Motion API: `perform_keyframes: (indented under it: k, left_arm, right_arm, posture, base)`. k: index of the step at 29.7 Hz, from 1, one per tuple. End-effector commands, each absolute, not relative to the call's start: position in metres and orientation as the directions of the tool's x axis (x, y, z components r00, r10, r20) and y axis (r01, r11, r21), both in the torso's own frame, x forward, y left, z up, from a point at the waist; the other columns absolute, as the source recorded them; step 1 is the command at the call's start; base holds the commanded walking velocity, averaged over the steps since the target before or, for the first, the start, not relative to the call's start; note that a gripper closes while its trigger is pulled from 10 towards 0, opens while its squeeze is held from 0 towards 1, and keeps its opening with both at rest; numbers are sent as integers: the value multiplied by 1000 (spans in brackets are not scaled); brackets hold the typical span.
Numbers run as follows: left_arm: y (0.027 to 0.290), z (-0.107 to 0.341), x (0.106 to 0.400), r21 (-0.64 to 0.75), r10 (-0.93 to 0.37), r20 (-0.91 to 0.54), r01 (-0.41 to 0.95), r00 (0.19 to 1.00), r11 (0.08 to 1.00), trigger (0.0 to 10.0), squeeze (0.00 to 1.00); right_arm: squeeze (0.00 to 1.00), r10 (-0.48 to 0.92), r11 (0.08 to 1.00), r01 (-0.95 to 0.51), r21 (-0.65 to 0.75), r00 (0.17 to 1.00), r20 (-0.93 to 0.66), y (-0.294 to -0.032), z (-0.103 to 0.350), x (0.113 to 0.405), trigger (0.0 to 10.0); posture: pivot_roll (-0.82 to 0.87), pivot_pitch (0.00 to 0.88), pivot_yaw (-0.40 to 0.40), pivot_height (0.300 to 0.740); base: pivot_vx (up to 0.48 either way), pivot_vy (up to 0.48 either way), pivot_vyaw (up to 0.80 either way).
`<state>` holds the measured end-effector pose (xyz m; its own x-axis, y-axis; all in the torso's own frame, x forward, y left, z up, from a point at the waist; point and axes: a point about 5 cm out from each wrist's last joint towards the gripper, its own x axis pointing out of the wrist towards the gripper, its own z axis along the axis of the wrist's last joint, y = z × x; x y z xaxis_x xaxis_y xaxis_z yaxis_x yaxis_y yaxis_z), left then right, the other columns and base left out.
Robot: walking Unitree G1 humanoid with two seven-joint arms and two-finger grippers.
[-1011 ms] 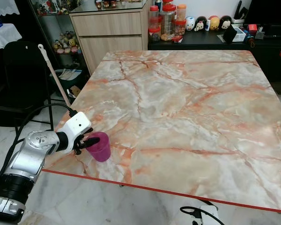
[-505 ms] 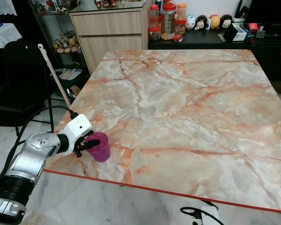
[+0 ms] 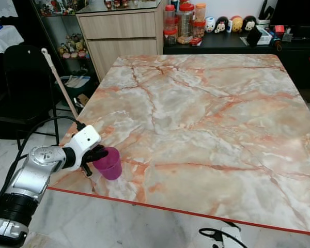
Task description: Setting the table
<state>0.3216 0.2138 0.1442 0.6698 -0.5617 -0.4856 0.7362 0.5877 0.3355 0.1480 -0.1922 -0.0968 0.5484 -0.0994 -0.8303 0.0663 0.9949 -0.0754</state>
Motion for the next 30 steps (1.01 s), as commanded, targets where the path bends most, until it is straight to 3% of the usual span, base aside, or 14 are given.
perform_keyframes:
  k: [1,8,13,16,18,19,20,22,23,28,30]
  left_arm:
    - [213,146,322,346,-554,-489,733,674,586,0,0]
    - [212,146,322,343,-560,-482,734,673,587,0,0]
    - [212,152,325,337,-568,-405,695,716,635,0,0]
    - [216,164,334,353,-516,-250,573,819,739,0,0]
    - [228,178,346,329,-301,-18,290,953,899,0,0]
    - [230,179,347,316,-272,6,257,962,913,0,0]
    - [231,181,348,204,-221,65,204,973,957,8941,0]
    - [232,180,347,62,-159,118,153,980,986,8941,0]
    - [230,171,343,-5,-110,146,112,983,994,10000,0]
    - [223,139,336,-142,54,136,-34,989,989,10000,0]
    - [208,123,331,-188,79,113,-57,990,980,10000,0]
  right_arm:
    - [0,-97,995,74,-67,544,-834,-190,-98,147,10000]
    - [0,-94,995,71,-66,549,-830,-189,-97,149,10000]
    - [0,-94,995,73,-64,551,-830,-188,-97,149,10000]
    - [0,-93,995,73,-64,550,-830,-188,-97,149,10000]
    - [0,-93,995,73,-63,549,-831,-188,-97,148,10000]
    - [0,-93,995,73,-63,549,-831,-188,-97,148,10000]
    - [0,-92,995,72,-63,548,-831,-188,-97,148,10000]
    - [0,-92,995,71,-64,548,-832,-188,-97,148,10000]
    - [0,-92,996,68,-65,548,-831,-188,-97,148,10000]
    - [0,-96,995,72,-66,577,-811,-188,-94,157,10000]
    - [0,-94,995,77,-60,595,-798,-189,-91,162,10000]
  posture:
    - [55,27,86,740]
    - [54,25,87,740]
    - [55,24,87,740]
    - [57,23,87,740]
    - [57,22,86,740]
    - [57,22,86,740]
    - [62,22,83,740]
    - [68,21,78,740]
    - [71,20,75,740]
    - [60,8,72,740]
    - [64,3,66,740]
  base:
    - [0,0,0]
    - [0,0,0]
    - [0,0,0]
    - [0,0,0]
    - [0,0,0]
    - [0,0,0]
    - [0,0,0]
    - [0,0,0]
    - [0,0,0]
    - [0,0,0]
    - [0,0,0]
